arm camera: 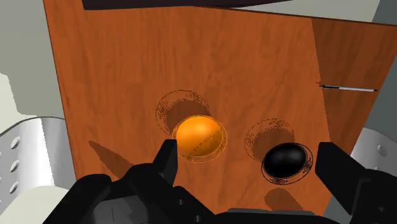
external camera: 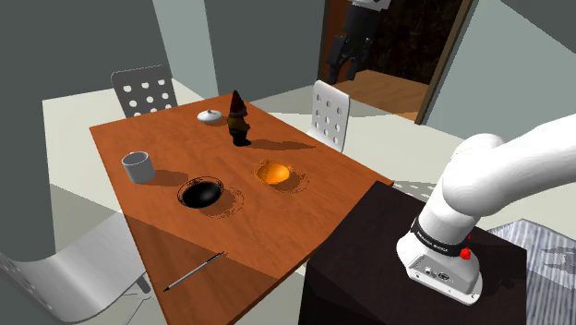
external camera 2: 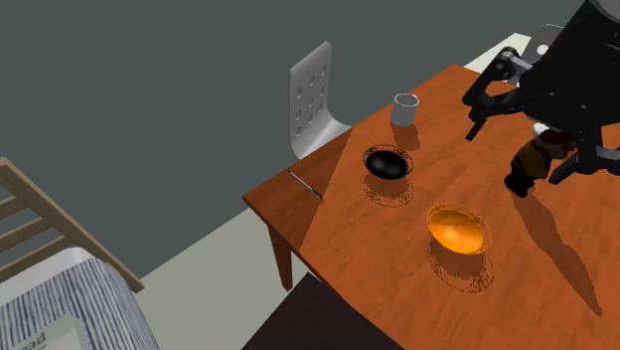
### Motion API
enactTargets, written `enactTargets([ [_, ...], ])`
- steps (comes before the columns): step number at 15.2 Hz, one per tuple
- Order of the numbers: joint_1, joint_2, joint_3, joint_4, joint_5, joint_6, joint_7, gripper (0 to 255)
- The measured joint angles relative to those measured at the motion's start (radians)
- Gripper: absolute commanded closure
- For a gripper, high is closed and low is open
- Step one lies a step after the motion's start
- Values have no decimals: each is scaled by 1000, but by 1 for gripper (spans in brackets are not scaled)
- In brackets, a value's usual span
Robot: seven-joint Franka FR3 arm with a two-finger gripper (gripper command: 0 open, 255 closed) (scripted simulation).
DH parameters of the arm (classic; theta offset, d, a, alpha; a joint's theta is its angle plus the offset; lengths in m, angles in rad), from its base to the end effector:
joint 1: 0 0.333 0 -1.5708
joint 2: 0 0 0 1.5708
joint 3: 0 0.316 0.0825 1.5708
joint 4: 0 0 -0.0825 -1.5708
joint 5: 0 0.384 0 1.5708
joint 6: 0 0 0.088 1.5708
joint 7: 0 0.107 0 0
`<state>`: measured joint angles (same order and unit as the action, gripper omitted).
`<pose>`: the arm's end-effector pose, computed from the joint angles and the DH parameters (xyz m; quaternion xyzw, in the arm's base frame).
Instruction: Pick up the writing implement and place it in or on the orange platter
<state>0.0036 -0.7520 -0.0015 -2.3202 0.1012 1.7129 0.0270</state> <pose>0.3307 0.0100 0.6109 -0.9960 0.0158 -0.0714 0.0520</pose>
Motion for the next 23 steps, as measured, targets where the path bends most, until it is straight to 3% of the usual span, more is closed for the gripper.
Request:
enactTargets([
  [4, 23, 60, 1, -2, 10, 50, -39, 0],
  [12, 103, 316, 3, 33, 47, 226, -201, 0],
  [23, 201, 695, 51, 191, 100, 387, -402, 0],
])
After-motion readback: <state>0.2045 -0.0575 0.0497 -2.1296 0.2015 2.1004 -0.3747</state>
